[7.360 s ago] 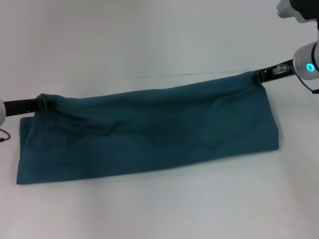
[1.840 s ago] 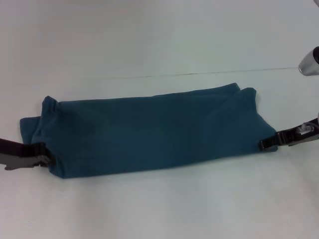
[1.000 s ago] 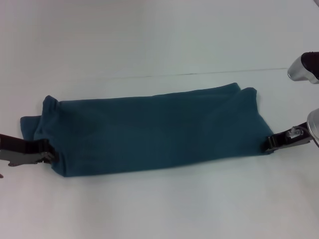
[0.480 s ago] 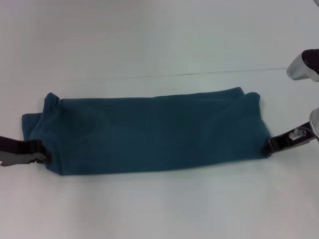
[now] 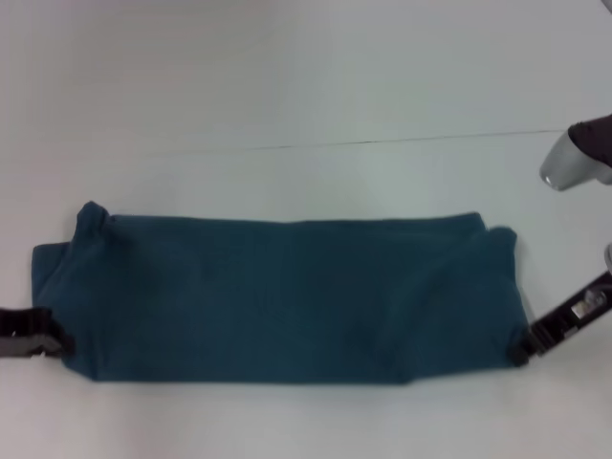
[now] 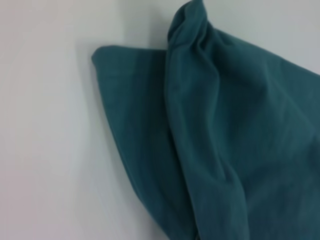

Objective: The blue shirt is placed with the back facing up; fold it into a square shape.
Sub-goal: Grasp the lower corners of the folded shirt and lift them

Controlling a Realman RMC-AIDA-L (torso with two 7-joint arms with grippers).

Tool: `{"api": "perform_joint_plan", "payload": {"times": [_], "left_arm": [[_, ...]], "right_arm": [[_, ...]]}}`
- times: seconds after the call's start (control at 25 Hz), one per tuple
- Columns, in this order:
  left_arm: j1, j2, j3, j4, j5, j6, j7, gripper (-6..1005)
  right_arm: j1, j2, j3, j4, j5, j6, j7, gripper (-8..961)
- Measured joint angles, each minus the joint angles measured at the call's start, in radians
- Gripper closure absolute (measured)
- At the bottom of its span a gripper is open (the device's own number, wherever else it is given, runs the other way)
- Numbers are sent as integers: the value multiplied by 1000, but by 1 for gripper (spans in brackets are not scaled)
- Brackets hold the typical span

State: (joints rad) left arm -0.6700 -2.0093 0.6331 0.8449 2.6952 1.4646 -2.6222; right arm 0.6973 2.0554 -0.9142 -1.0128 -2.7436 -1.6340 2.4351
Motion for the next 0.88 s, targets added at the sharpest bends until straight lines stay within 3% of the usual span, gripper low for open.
{"api": "perform_joint_plan", "payload": {"times": [0.4, 0.6, 0.88], "left_arm": [[89, -7, -1, 86, 1, 184, 9, 939], [124, -16, -2, 114, 1, 237, 9, 939], [129, -22, -3, 112, -5, 229, 14, 938]], "right_arm": [[-7, -21, -5, -15, -46, -186, -42, 936], [-20, -14, -6, -40, -89, -248, -70, 934], [-33, -9, -7, -66, -100, -238, -89, 861]]}}
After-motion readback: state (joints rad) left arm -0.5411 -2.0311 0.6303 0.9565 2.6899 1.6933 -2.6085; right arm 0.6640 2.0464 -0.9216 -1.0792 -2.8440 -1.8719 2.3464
